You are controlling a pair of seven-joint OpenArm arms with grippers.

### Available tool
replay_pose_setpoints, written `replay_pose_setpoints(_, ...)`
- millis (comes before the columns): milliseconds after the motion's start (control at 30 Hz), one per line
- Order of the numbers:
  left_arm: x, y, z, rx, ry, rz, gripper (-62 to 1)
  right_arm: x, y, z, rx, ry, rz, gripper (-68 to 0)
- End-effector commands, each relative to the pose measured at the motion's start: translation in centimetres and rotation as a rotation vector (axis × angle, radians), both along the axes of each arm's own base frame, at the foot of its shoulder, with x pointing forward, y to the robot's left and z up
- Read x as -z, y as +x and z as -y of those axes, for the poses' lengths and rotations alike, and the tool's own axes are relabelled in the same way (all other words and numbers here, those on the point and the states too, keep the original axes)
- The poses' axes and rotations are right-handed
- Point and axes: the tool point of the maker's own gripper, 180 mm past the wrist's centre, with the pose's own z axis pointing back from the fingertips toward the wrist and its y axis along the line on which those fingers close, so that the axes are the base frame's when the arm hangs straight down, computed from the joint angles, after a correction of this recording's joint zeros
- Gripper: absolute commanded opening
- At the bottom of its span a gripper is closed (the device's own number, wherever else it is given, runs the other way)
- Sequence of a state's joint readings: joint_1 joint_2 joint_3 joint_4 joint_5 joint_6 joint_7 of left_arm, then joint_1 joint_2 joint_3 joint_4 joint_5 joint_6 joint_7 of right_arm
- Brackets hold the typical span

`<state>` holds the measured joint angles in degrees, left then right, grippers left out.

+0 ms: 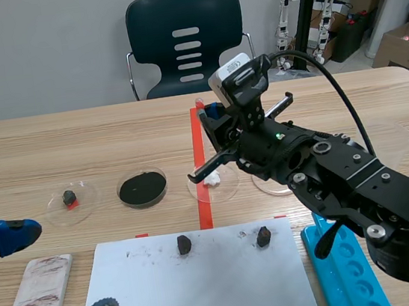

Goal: Squeeze the dropper onto the mineral

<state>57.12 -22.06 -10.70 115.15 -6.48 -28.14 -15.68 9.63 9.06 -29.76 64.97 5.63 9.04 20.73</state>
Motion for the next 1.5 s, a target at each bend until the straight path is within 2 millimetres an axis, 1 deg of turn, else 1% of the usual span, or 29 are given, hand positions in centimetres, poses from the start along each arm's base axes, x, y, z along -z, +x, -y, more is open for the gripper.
replay_pose_setpoints(0,-0.6,0.3,-0.1,-0.008,-0.015,0.021,-0.4,-1.3,0.6,-0.1,-0.001,0.02,0.038,-66.7)
replay_pose_setpoints(767,-0.6,0.3,-0.1,-0.008,-0.015,0.021,-0.4,-1.4,0.6,0.0,-0.001,0.019,0.039,-66.7)
replay_pose_setpoints(933,-0.6,0.3,-0.1,-0.008,-0.015,0.021,-0.4,-2.3,0.3,0.7,0.036,0.019,0.074,-66.7)
replay_pose_setpoints(1033,-0.6,0.3,-0.1,-0.008,-0.015,0.021,-0.4,-3.2,-0.6,0.9,0.043,0.025,0.102,-66.6)
replay_pose_setpoints(1100,-0.6,0.3,-0.1,-0.008,-0.015,0.021,-0.4,-4.2,-1.6,0.9,0.035,0.034,0.124,-65.4)
replay_pose_setpoints(1167,-0.6,0.3,-0.1,-0.008,-0.015,0.021,-0.4,-5.4,-2.6,1.5,0.054,0.049,0.152,-65.1)
replay_pose_setpoints(1333,-0.6,0.3,-0.1,-0.008,-0.015,0.021,-0.4,-8.2,-5.9,3.1,0.103,0.099,0.187,-65.1)
replay_pose_setpoints(1467,-0.6,0.3,-0.1,-0.008,-0.015,0.021,-0.4,-9.4,-9.1,4.1,0.132,0.114,0.182,-65.1)
